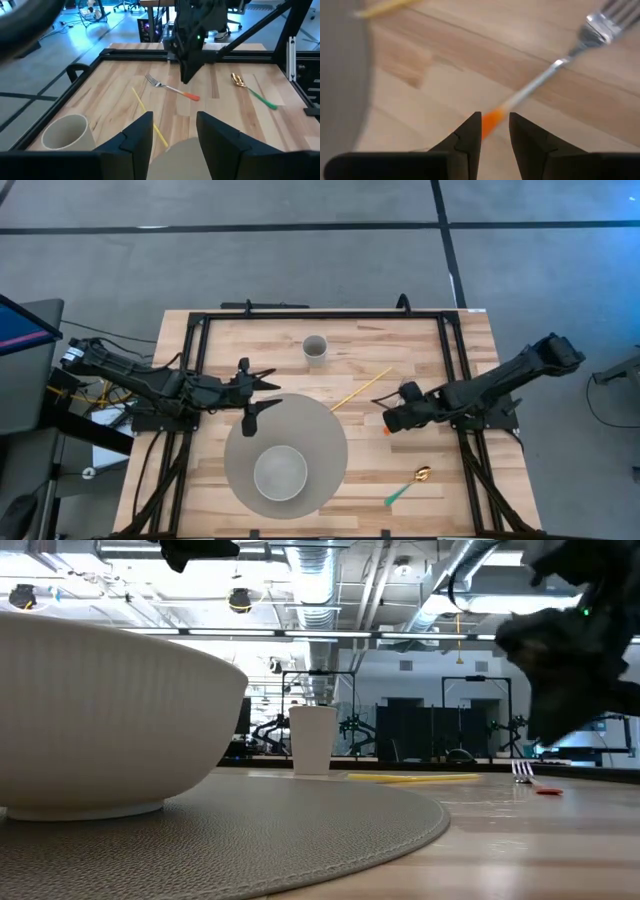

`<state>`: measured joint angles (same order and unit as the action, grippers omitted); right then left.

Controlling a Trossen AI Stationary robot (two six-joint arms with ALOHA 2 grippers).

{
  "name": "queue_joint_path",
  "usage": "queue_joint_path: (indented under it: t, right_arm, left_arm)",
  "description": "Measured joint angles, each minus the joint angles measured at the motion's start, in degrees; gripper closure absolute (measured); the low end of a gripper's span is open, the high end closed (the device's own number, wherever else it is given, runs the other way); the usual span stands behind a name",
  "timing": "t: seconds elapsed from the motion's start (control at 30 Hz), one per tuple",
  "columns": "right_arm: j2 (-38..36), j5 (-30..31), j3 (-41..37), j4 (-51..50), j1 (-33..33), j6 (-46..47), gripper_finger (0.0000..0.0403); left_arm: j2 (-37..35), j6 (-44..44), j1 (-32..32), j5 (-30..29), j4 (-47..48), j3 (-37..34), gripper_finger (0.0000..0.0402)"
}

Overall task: Pick & Place Utensil
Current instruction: Put the orange fork into the white bowl on the mat

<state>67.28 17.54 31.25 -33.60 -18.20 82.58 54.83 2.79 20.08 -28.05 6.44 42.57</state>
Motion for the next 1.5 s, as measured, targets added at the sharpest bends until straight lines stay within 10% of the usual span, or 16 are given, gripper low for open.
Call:
queue_joint_path:
  t: [0.53, 1.5]
  right_arm:
    - [12.62, -0.22, 0.19, 4.70, 6.05, 5.12, 0.0310]
    - [14.24, -1.59, 1.88, 4.24, 11.09, -0.14, 0.0341]
  left_arm:
    - [-0.02, 0.00, 0.00, 0.00, -0.07, 0.00, 0.0248]
    - [-0.02, 0.02, 0.02, 0.02, -0.07, 0.00, 0.0248]
